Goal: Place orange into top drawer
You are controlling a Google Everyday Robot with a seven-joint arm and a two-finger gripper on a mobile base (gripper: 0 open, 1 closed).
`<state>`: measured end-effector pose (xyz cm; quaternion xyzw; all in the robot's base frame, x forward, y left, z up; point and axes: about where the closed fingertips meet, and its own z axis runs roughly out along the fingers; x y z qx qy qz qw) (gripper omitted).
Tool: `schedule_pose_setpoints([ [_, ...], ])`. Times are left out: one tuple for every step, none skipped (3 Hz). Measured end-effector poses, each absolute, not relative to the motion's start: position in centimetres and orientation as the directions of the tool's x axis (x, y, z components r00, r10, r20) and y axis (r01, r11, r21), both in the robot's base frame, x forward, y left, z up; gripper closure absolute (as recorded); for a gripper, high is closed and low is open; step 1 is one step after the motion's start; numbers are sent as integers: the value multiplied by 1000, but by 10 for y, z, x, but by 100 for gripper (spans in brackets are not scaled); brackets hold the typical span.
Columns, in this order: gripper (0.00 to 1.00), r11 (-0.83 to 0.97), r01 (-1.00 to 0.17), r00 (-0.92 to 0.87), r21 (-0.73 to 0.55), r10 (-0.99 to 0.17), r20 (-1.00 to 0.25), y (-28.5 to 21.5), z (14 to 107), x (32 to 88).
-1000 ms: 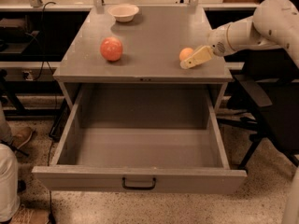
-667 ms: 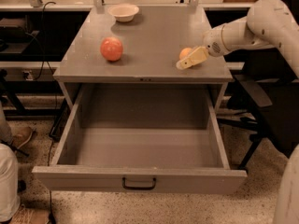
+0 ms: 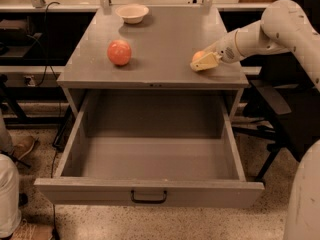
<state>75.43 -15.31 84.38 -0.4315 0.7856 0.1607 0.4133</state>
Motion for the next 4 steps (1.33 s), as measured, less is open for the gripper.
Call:
schedule_pose_setpoints([
  [69, 588, -803, -307, -93, -543, -782, -160, 845, 743],
  [93, 610, -786, -305, -102, -526, -794, -174, 865, 718],
  [100, 597, -794, -296, -112, -540, -788, -185, 903, 663],
  [100, 597, -794, -296, -112, -540, -788, -185, 903, 663],
])
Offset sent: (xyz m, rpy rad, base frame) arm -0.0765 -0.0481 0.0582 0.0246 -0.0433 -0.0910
